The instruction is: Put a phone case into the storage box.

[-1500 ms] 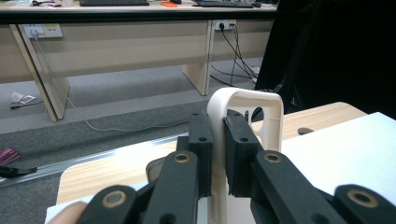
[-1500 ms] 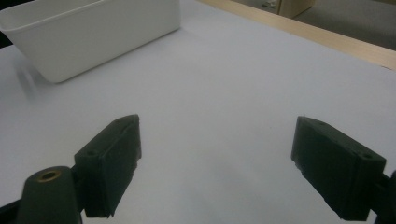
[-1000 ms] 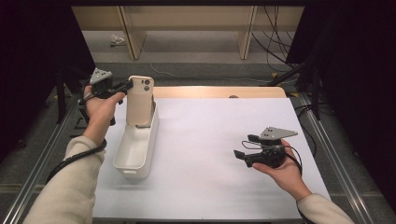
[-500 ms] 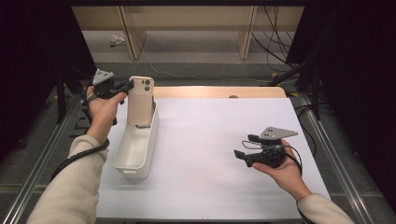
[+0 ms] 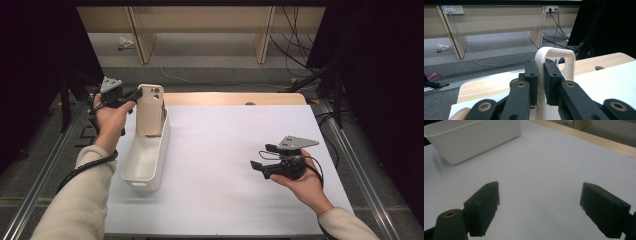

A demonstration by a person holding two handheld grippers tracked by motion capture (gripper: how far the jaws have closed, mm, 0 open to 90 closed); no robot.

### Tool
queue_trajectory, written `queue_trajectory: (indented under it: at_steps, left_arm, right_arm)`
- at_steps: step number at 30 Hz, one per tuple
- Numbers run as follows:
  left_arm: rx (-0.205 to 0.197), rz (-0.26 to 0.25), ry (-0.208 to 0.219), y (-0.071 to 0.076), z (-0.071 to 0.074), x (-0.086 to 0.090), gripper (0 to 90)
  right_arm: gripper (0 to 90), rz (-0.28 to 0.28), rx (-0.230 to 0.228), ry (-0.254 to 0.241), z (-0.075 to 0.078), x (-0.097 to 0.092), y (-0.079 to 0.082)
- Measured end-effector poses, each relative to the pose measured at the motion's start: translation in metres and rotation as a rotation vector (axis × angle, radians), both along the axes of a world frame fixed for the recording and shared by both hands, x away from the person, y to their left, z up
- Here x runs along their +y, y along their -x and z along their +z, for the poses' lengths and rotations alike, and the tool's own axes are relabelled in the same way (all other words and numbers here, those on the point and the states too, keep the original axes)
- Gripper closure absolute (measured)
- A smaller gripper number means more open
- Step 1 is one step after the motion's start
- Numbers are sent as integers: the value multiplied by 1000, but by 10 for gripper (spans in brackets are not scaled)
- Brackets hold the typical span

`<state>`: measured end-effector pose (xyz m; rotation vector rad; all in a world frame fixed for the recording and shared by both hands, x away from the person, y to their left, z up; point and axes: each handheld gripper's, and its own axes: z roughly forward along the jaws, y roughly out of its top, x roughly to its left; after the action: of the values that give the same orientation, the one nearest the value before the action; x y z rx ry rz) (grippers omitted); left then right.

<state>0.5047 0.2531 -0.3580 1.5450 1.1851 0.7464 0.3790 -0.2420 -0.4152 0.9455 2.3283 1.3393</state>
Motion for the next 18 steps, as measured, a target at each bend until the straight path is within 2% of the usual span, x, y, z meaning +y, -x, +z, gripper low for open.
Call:
queue_trajectory:
  at_steps: [18]
  left_arm:
    - [12, 11, 6, -5, -10, 0, 820]
  right_arm:
    - [169, 1, 1, -2, 0, 0, 0]
